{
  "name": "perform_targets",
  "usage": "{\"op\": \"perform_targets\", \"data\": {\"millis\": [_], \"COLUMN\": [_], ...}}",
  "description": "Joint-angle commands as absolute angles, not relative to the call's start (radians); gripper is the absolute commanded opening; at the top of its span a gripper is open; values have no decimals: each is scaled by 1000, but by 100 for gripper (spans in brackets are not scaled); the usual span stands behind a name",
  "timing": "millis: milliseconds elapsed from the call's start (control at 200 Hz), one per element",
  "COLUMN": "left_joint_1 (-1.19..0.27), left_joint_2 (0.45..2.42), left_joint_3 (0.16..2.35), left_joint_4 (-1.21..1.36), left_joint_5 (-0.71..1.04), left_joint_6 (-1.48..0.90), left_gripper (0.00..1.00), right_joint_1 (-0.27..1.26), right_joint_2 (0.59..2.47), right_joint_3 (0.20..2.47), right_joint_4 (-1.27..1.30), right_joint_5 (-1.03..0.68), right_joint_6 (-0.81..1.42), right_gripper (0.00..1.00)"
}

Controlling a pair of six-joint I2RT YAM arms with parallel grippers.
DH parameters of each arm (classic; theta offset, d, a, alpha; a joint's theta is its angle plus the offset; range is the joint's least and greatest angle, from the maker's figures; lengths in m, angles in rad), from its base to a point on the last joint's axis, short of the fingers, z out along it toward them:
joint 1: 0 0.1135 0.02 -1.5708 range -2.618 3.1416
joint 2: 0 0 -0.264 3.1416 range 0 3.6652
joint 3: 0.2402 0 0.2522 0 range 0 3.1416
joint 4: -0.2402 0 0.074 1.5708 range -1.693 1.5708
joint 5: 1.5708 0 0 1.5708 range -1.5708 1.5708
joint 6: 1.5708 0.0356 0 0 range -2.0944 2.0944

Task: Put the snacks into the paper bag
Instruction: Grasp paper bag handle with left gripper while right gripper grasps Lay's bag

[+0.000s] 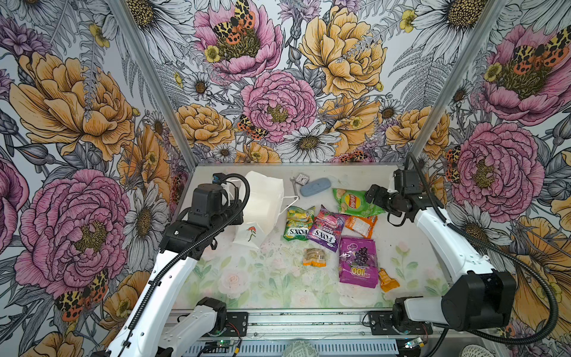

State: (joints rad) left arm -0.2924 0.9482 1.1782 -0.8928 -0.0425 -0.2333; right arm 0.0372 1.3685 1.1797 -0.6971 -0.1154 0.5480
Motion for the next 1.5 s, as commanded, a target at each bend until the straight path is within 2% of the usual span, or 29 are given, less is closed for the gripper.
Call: {"op": "perform_targets", "data": {"millis": [0, 180, 385, 495, 781, 1186, 1231, 1311, 1496], "left_joint_1": [-293, -287, -272, -270, -239, -222, -221, -222, -231], "left_joint_2": [918, 889, 862, 859, 865, 868, 867, 867, 860], "left_joint_3": [1151, 1139, 1120, 1114, 1110, 1108, 1108, 1106, 1101], "left_joint_4": [-824, -816, -800, -801, -800, -801, -799, -800, -799], "left_joint_5": [-17, -1, -2, -13, -21, -32, -32, -40, -55], "left_joint_6": [-217, -219, -219, -220, -223, -223, -224, -223, -225], "left_gripper": [0, 0, 0, 0, 0, 0, 0, 0, 0], "right_joint_1": [-6, -120, -188, -194, -183, -158, -158, -158, -162], "right_joint_2": [1432, 1590, 1849, 1926, 1974, 1991, 1988, 1978, 1917], "right_joint_3": [1229, 1299, 1436, 1477, 1480, 1482, 1477, 1462, 1385], "right_joint_4": [-712, -698, -697, -696, -681, -652, -652, -647, -578], "right_joint_5": [-117, -106, -239, -276, -343, -425, -426, -431, -485], "right_joint_6": [545, 552, 539, 522, 494, 517, 517, 519, 556], "right_gripper": [95, 94, 79, 76, 74, 61, 57, 41, 19]}}
